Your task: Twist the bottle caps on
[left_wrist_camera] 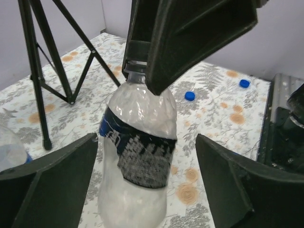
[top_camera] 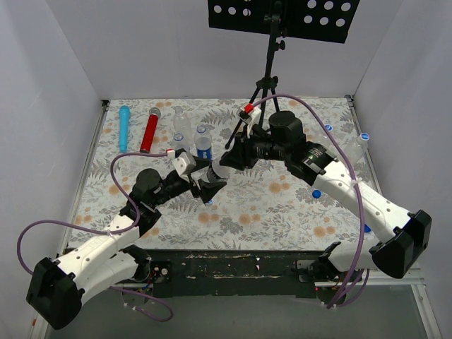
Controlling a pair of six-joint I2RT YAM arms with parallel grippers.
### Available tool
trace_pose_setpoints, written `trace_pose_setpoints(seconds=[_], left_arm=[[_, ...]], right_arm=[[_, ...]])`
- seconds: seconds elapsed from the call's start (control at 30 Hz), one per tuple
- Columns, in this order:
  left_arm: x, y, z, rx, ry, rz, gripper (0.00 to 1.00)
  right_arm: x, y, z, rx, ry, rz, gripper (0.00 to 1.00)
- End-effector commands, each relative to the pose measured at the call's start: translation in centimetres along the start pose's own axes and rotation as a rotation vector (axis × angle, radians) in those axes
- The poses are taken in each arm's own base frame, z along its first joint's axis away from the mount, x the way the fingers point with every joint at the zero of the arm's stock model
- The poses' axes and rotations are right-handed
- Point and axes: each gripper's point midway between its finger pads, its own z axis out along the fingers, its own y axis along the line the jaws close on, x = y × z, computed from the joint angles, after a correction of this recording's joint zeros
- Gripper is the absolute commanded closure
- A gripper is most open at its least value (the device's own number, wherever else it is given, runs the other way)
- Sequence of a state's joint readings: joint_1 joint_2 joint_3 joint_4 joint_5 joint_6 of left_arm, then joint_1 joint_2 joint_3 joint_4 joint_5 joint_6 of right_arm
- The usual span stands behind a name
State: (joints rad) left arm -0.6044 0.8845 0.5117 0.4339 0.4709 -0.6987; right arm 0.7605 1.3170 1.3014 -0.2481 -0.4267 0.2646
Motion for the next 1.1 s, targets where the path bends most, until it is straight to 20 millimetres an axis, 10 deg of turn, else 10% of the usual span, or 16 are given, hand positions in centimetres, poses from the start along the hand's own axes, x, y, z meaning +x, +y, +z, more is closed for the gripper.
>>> trace_pose_setpoints(seconds=[0.0, 0.23, 0.53, 1.07], left_arm=[[-1.7, 1.1, 0.1, -0.068, -0.03, -0.009, 0.02], [-3.7, 7.1, -2.0, -0.393, -0.104, -0.153, 0.02], [-7.1, 15.0, -10.4, -0.914, -0.269, -0.207, 0.02], [-8.7, 15.5, -13.2, -1.018, -0.328, -0.108, 0.02]], right_arm=[[-1.8, -4.0, -2.3, 0.235, -0.036, -0.127, 0.99], [-0.8, -13.2, -6.0, 0.664, -0.015, -0.192, 0.99], [5.1, -20.3, -6.0, 0.813, 0.036, -0.114, 0.99], [10.3, -22.1, -6.0, 0.849, 0.13, -0.049, 0.86]])
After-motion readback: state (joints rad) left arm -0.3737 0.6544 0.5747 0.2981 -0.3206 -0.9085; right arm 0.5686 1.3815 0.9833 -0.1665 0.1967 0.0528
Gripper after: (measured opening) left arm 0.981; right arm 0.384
